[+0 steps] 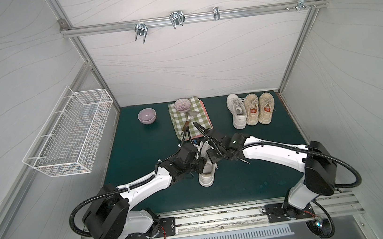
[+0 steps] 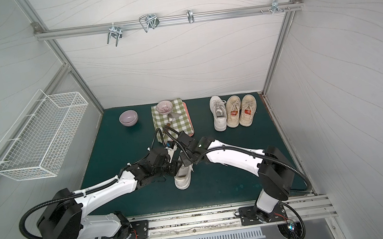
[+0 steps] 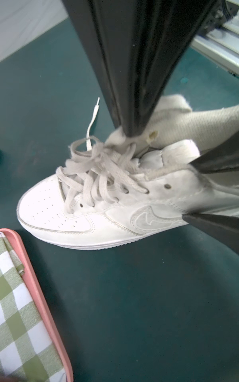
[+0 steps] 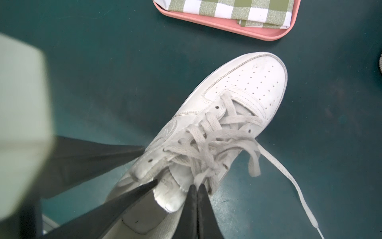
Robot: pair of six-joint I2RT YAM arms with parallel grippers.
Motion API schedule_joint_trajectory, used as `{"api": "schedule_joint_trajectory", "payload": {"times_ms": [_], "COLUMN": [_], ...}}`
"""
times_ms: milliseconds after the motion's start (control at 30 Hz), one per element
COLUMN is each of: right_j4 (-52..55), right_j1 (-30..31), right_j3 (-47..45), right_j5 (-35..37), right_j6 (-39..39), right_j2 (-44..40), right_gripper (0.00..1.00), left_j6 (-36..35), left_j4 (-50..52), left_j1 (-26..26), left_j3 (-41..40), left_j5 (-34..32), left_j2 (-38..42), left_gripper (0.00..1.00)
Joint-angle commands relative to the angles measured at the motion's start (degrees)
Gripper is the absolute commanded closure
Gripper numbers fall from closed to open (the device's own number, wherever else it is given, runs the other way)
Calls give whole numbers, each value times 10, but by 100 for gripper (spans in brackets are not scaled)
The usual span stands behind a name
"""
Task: Remove the insole from the shoe
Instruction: Untie the shoelace on the shoe.
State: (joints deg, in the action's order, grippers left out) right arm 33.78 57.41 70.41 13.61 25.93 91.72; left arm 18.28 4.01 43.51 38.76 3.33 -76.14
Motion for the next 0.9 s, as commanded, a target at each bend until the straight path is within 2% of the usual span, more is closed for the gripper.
{"api": "schedule_joint_trajectory", "payload": {"times_ms": [0, 333, 567, 633, 867], "right_j4": [2, 4, 5, 6, 12], "right_j1": [4, -1, -16, -21, -37], "right_j3": [-17, -65, -92, -97, -116], "right_j5": [-7, 25, 32, 32, 32], "right_j6": [-5, 1, 12, 12, 16], "right_j2": [-32, -84, -111, -117, -137], "right_gripper": [100, 100, 100, 100, 100], "left_j6": [3, 10, 12, 13, 17], "left_j4": [-12, -8, -7, -9, -7], "left_j1": [-1, 0, -2, -2, -9], "left_j3": [24, 19, 9, 8, 3], "left_j5": [-17, -62, -89, -93, -109], "left_j2": [-16, -6, 10, 13, 20], "left_gripper": [63, 86, 97, 100, 100]}}
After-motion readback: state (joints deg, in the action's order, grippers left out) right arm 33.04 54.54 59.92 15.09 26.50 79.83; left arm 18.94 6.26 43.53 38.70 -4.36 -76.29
